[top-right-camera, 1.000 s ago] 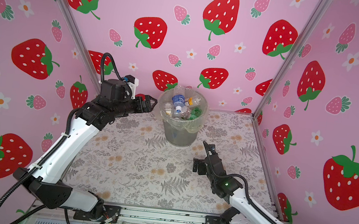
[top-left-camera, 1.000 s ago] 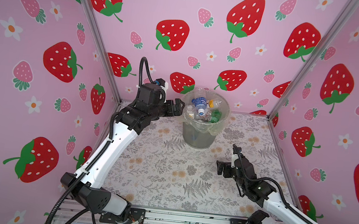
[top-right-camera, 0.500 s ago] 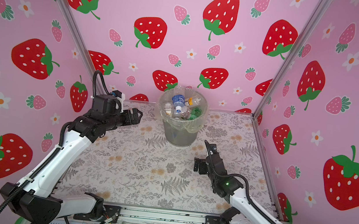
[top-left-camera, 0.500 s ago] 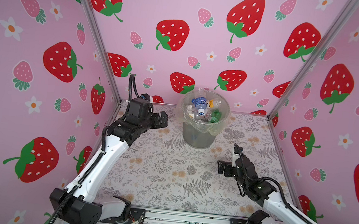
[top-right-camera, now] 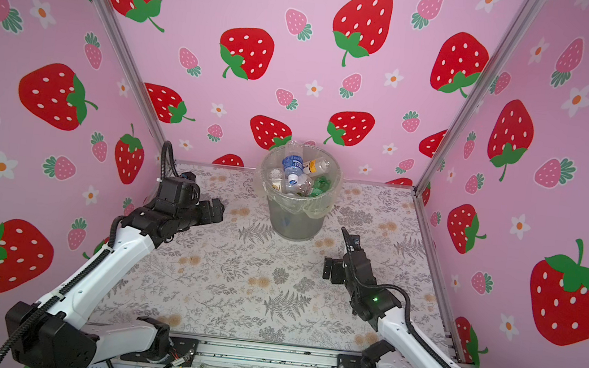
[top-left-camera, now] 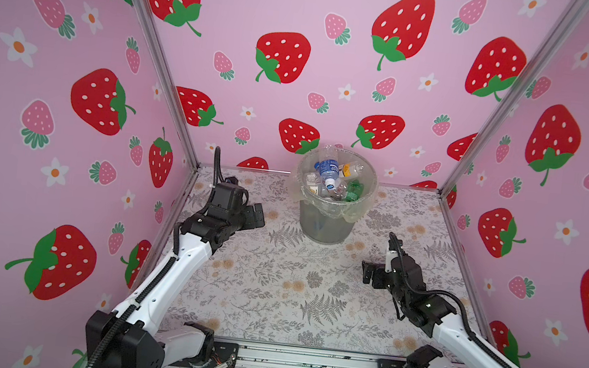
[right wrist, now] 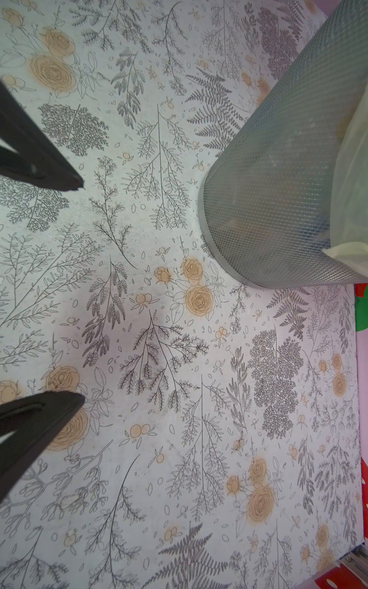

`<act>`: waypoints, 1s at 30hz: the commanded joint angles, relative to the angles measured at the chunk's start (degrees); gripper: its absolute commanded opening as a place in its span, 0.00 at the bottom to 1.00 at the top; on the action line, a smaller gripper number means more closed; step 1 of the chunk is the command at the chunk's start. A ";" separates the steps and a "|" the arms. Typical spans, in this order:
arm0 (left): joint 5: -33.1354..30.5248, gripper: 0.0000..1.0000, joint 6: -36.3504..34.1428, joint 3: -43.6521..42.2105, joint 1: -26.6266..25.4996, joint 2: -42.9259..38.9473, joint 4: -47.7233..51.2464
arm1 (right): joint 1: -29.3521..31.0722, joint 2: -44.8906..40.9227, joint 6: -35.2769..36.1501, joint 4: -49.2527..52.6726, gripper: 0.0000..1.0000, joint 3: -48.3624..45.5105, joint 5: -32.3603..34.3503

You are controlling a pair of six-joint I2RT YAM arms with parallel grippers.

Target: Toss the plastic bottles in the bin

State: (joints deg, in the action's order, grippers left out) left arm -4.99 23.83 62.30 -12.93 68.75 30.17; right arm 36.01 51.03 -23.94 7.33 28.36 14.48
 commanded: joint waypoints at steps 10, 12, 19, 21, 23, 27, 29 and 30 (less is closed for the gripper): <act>-13.28 0.99 -0.25 -16.18 1.11 -0.99 -16.78 | -3.49 2.82 0.30 -0.76 0.99 4.25 7.00; -15.24 0.99 -1.62 -18.40 1.02 -0.83 -19.49 | -4.00 3.46 0.84 -1.40 0.99 4.36 8.09; -22.19 0.99 -8.98 -25.55 1.24 1.10 -31.23 | -5.94 4.70 2.39 -6.09 0.99 2.75 14.53; -19.85 0.99 -11.32 -27.20 1.98 0.30 -34.69 | -6.90 5.10 2.50 -7.58 0.99 2.31 15.58; -18.03 0.99 -14.03 -28.38 2.45 0.12 -38.18 | -7.90 5.77 2.72 -8.95 0.99 2.21 16.02; -13.67 0.99 -21.36 -32.76 3.61 1.46 -49.43 | -10.10 7.87 4.08 -13.25 0.99 1.36 17.85; -10.62 0.99 -22.88 -34.66 5.15 2.92 -54.09 | -10.95 8.31 4.51 -17.00 0.99 -0.29 19.56; -8.49 0.99 -22.97 -35.45 6.22 3.73 -55.96 | -11.51 8.53 5.58 -19.76 0.99 -1.42 19.77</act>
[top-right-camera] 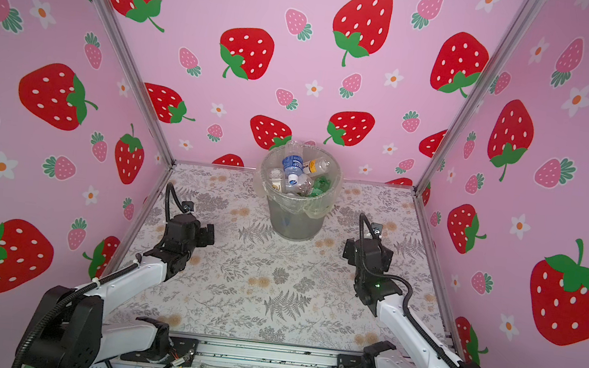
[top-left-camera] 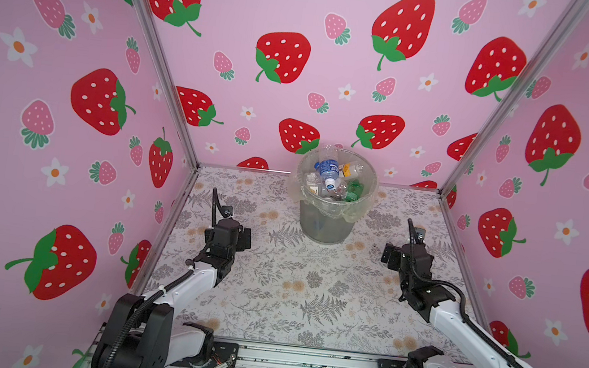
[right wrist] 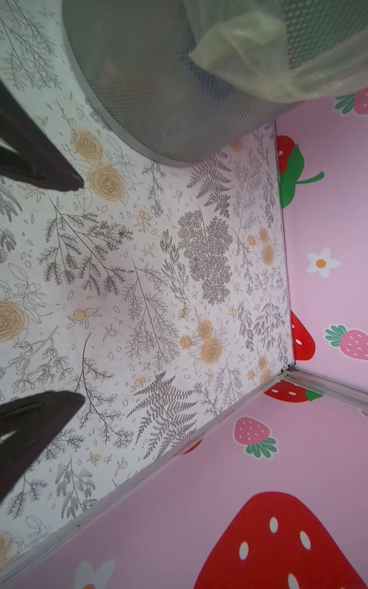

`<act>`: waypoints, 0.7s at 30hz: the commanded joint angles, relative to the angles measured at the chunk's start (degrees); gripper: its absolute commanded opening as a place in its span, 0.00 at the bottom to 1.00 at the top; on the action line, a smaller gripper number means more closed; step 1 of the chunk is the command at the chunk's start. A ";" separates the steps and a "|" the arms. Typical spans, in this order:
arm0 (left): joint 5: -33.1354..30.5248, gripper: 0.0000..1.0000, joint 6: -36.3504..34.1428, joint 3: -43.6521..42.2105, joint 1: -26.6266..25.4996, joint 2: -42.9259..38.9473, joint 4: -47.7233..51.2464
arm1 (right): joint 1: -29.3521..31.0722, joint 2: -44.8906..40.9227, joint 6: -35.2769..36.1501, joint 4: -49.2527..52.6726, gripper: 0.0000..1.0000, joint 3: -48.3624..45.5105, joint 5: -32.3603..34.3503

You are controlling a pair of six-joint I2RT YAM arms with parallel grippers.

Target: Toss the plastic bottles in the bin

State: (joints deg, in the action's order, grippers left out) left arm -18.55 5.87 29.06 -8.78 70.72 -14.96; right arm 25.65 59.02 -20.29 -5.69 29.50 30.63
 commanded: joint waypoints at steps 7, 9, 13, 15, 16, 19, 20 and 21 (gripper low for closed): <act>18.65 0.99 -2.53 -7.73 10.47 5.95 -25.44 | -2.56 2.68 7.01 -16.85 0.99 -5.92 7.91; 21.44 0.99 -4.01 -6.56 11.14 7.77 -25.81 | -3.75 4.42 8.36 -20.44 0.99 -6.87 7.54; 24.53 0.99 -2.43 -6.56 12.86 14.30 -32.52 | -5.62 8.59 11.54 -29.02 0.99 -8.78 5.77; 26.02 0.99 -1.95 -6.29 13.74 16.74 -34.58 | -6.51 10.74 11.81 -31.51 0.99 -8.93 6.26; 25.97 0.99 -1.91 -5.75 13.81 16.98 -33.37 | -7.09 11.48 11.39 -32.60 0.99 -9.05 6.96; 24.12 0.99 -1.83 -5.86 13.30 17.79 -34.19 | -9.69 11.95 10.74 -42.45 0.99 -13.14 8.53; 23.81 0.99 -1.76 -5.81 13.28 17.61 -33.76 | -11.18 11.75 9.26 -45.94 0.99 -14.86 8.49; 23.22 0.99 -1.74 -5.61 13.30 17.70 -33.36 | -13.03 11.81 6.91 -47.72 0.99 -15.97 8.05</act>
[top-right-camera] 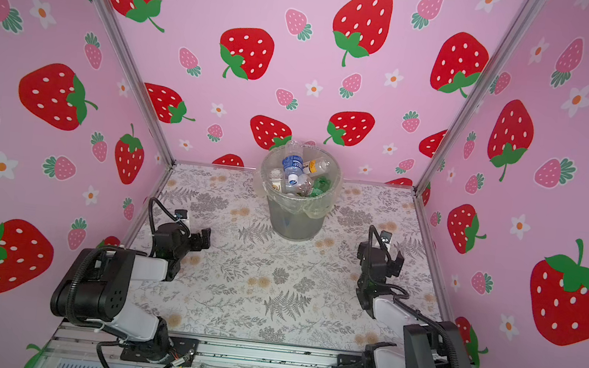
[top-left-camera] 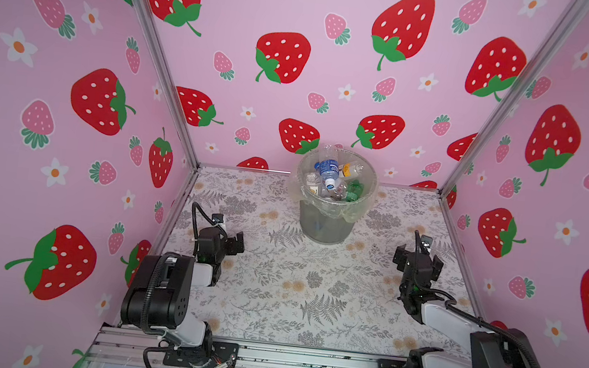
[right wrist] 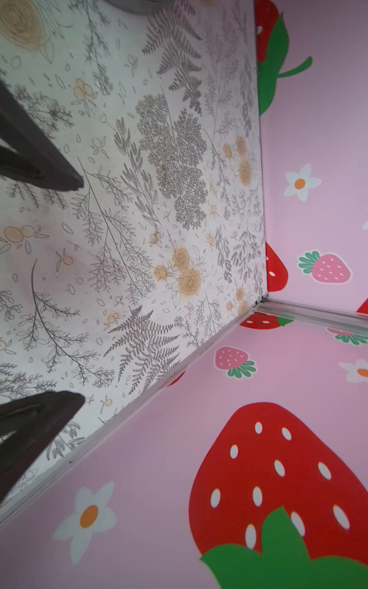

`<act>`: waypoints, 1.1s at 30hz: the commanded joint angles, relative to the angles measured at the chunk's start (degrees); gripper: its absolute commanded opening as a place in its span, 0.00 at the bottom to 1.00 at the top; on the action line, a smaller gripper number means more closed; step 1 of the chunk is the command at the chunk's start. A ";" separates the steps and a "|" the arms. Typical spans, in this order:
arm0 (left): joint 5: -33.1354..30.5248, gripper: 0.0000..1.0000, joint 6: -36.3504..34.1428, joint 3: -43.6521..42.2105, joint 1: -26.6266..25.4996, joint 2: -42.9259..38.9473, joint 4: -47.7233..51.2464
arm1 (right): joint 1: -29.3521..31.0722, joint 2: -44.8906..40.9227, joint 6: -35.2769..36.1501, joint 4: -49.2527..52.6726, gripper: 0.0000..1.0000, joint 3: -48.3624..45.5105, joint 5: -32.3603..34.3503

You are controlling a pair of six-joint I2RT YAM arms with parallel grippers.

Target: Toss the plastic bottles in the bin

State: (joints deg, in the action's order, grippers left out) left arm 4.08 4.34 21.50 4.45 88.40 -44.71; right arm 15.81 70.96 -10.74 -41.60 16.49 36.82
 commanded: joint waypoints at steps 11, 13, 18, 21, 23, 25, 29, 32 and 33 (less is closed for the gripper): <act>2.03 0.99 -2.49 4.26 -1.29 0.62 0.10 | -10.23 7.88 -5.46 -25.63 0.99 -6.44 -0.52; 1.91 0.99 -2.49 4.26 -1.28 0.56 0.06 | -10.30 10.40 -4.41 -29.79 0.99 -7.00 -1.05; 1.97 0.99 -2.49 4.28 -1.25 0.61 0.11 | -10.28 10.71 -1.28 -32.36 0.99 -7.59 -6.86; 1.97 0.99 -2.49 4.43 -1.28 0.70 0.34 | -10.28 11.47 1.49 -35.48 0.99 -8.44 -12.01; 1.90 0.99 -2.51 4.43 -1.25 0.68 0.32 | -10.27 12.45 3.36 -38.08 0.99 -9.10 -15.88; 1.70 0.99 -2.58 4.43 -1.32 0.67 0.40 | -10.21 14.16 4.93 -40.77 1.00 -9.63 -19.61; 1.61 0.99 -2.54 4.51 -1.34 0.69 0.48 | -10.24 18.82 6.70 -42.76 0.99 -7.98 -24.14; 1.05 0.99 -2.67 4.52 -1.66 0.60 0.59 | -9.76 19.87 9.34 -31.33 0.99 -1.08 -28.31; 0.86 0.99 -2.67 4.52 -1.72 0.63 0.54 | -9.10 19.20 9.72 -29.91 0.99 -1.08 -27.62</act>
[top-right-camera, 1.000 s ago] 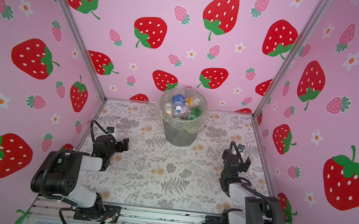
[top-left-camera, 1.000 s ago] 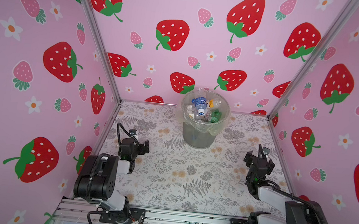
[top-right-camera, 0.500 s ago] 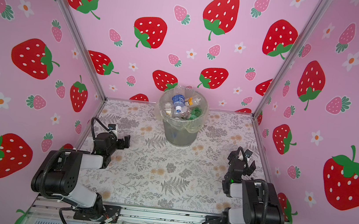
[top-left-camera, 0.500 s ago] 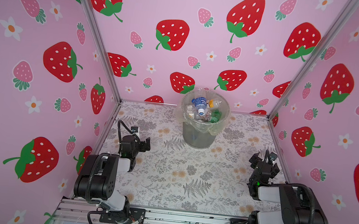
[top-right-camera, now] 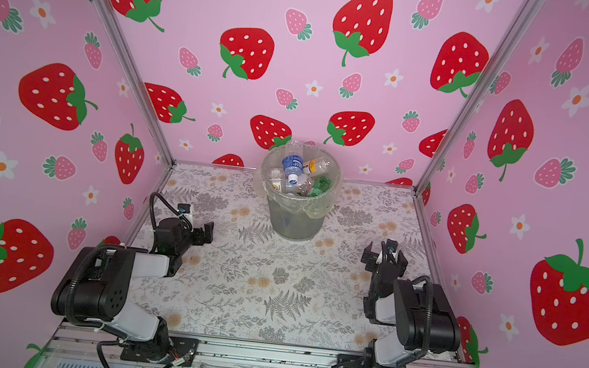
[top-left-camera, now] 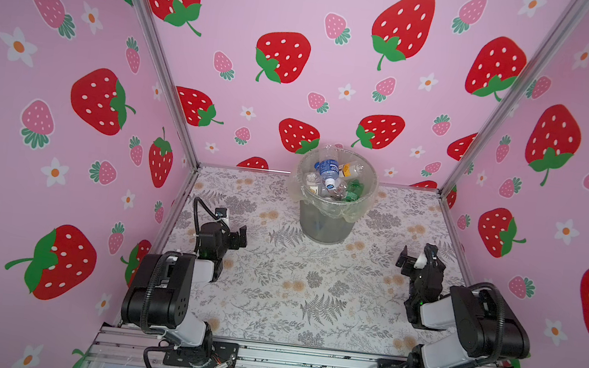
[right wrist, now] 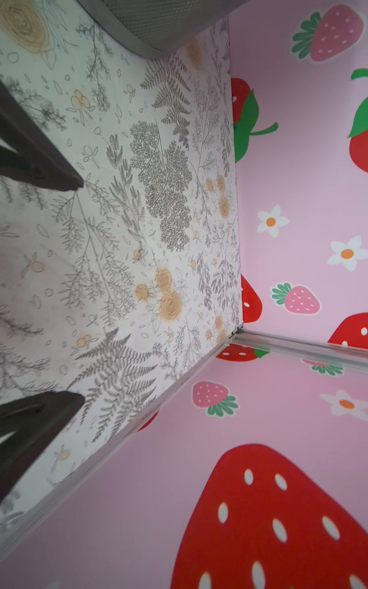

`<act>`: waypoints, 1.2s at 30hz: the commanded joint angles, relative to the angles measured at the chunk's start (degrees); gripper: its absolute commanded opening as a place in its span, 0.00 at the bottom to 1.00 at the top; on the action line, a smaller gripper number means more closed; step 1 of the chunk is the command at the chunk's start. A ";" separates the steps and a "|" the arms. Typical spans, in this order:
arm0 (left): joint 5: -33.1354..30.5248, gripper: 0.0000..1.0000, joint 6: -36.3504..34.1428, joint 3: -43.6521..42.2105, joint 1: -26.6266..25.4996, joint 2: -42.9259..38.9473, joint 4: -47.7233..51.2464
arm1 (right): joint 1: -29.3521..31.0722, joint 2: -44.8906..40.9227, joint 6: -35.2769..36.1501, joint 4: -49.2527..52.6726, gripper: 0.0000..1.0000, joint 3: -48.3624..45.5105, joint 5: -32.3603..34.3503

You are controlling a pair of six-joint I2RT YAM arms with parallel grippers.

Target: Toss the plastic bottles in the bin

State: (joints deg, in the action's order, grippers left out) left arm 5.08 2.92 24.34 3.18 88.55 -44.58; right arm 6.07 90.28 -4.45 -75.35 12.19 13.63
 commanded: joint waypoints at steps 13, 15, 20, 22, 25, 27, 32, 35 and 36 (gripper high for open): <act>-0.59 0.99 -1.34 1.58 -0.71 0.31 0.41 | 0.88 -0.12 4.17 3.61 0.99 3.26 -5.01; -0.60 0.99 -1.34 1.59 -0.71 0.26 0.37 | 0.85 -0.17 4.18 3.71 0.99 3.25 -5.01; -0.60 0.99 -1.34 1.59 -0.68 0.31 0.40 | 0.83 -0.15 4.18 3.69 0.99 3.25 -5.01; -0.60 0.99 -1.34 1.59 -0.72 0.35 0.44 | 0.83 -0.14 4.18 3.71 0.99 3.22 -5.01; -0.60 0.99 -1.34 1.59 -0.70 0.39 0.45 | 0.83 -0.11 4.18 3.68 0.99 3.26 -5.01; -0.60 0.99 -1.34 1.59 -0.71 0.35 0.43 | 0.82 -0.12 4.18 3.71 0.99 3.20 -5.01; -0.60 0.99 -1.34 1.59 -0.69 0.39 0.40 | 0.84 -0.19 4.14 3.65 0.99 3.22 -5.01; -0.61 0.99 -1.34 1.59 -0.72 0.35 0.46 | 0.94 -0.11 4.27 3.51 0.99 3.16 -5.11; -0.60 0.99 -1.34 1.59 -0.71 0.35 0.45 | 0.93 -0.04 4.27 3.68 0.99 3.35 -5.10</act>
State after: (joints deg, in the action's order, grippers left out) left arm 4.95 2.76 24.36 2.72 88.55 -43.48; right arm 6.63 90.32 -1.19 -71.46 15.38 8.93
